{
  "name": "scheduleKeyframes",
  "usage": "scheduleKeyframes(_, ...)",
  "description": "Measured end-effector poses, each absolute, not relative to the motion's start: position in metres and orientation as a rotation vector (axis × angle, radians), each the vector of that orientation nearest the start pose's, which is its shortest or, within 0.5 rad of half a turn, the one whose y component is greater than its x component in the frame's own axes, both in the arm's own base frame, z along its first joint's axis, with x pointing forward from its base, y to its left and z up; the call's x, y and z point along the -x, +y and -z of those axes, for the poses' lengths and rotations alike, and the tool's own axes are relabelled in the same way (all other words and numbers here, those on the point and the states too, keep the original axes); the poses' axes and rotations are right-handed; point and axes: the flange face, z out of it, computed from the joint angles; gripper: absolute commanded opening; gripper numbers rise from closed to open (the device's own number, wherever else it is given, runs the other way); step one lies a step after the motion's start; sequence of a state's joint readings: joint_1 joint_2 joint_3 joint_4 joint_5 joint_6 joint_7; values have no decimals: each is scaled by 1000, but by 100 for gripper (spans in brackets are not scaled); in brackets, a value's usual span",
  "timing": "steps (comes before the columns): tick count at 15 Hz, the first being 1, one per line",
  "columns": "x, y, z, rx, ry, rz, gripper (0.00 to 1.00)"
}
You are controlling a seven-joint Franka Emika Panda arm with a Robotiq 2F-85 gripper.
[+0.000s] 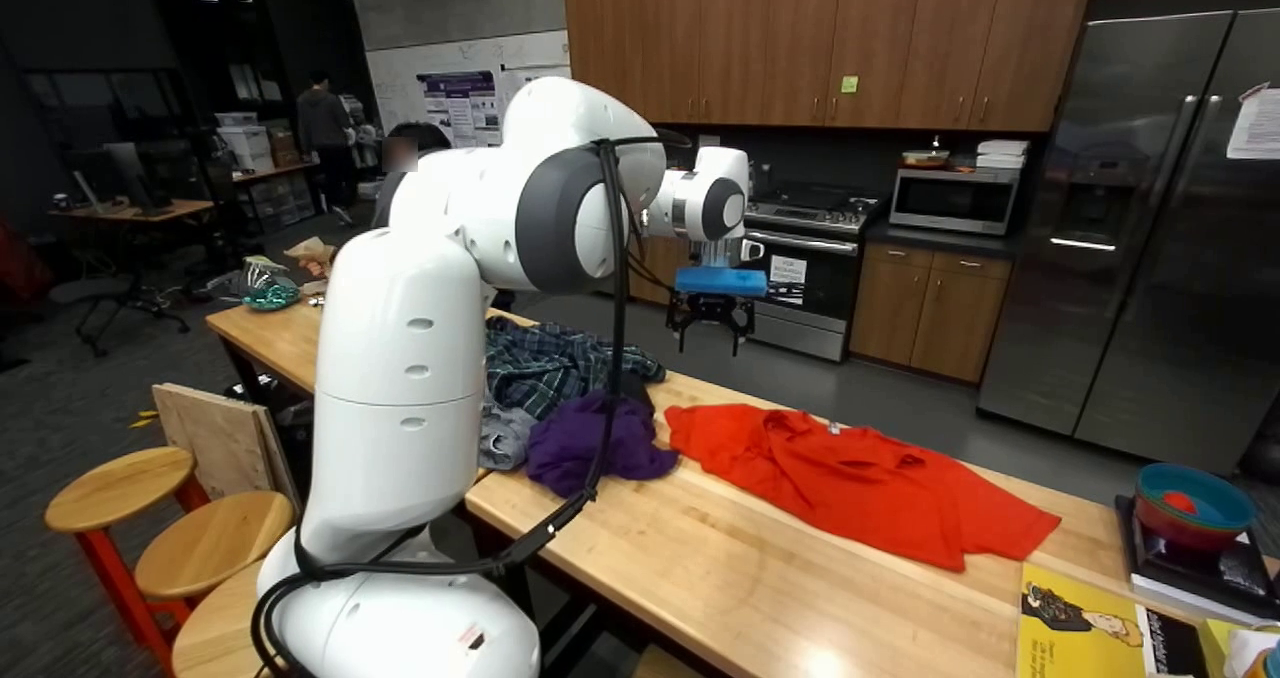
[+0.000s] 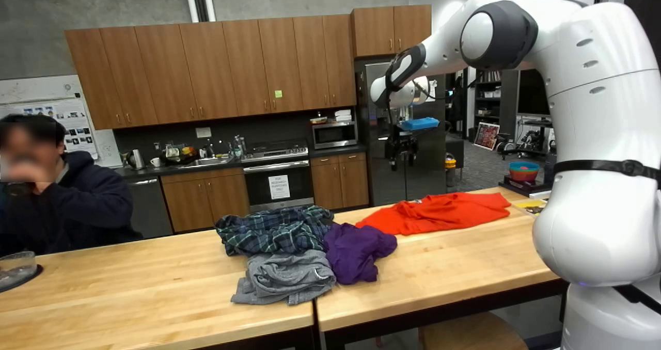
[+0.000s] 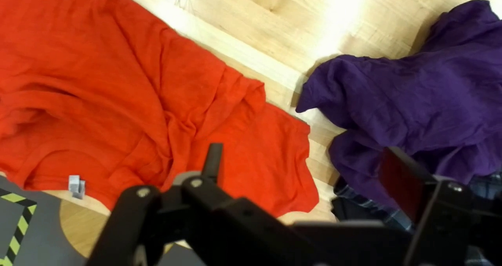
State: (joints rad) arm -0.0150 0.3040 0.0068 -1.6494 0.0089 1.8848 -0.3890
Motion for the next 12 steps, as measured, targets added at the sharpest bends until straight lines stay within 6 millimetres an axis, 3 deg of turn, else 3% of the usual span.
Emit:
scheduleKeyframes(6, -655, 5, -404, 2959, -758, -30, 100)
scheduleKeyframes(12, -661, 19, -396, 2915, -852, -8, 100)
